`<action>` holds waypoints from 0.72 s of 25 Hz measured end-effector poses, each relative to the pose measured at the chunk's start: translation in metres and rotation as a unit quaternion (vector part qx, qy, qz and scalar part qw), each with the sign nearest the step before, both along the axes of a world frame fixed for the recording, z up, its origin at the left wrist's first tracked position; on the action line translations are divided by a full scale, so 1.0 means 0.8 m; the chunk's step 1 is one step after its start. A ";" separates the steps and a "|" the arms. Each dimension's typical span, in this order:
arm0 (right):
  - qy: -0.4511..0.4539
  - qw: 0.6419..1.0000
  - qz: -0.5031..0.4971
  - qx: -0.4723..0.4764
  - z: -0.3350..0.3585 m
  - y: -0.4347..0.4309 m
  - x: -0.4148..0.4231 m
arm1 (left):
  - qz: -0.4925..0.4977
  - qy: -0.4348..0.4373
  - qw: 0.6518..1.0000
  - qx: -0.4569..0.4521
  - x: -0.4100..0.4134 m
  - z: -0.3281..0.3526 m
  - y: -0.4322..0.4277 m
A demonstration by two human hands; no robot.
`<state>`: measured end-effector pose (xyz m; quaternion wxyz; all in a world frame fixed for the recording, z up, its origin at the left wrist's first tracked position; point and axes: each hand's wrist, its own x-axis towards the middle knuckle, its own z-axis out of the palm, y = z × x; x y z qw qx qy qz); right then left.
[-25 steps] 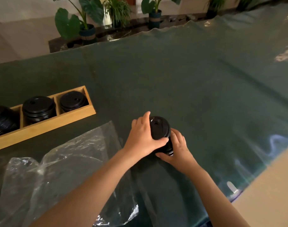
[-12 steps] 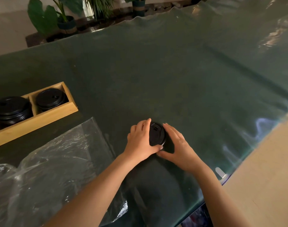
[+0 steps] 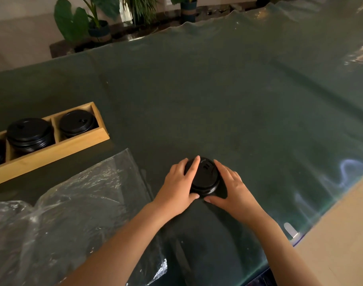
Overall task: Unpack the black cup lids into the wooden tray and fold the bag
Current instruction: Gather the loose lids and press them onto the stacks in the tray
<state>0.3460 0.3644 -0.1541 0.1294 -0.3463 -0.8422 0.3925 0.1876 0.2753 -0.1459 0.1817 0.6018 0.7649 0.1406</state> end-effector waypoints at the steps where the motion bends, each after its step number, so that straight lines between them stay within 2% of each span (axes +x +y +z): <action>1: 0.007 1.000 0.005 -0.025 0.001 0.001 0.003 | -0.001 0.009 1.000 0.003 0.002 -0.001 0.000; 3: 0.022 0.999 0.009 -0.023 0.001 0.003 0.007 | 0.006 0.013 1.000 0.007 0.007 -0.002 0.001; 6: 0.021 0.998 -0.008 0.061 -0.001 -0.001 0.008 | 0.023 0.014 1.000 0.017 0.019 -0.001 0.000; 12: 0.034 0.991 0.002 0.127 -0.008 -0.012 0.001 | 0.008 0.007 1.000 0.029 0.015 0.001 -0.014; 18: 0.017 0.991 0.042 0.127 0.004 -0.006 -0.020 | 0.025 -0.034 0.999 0.035 -0.004 0.016 -0.017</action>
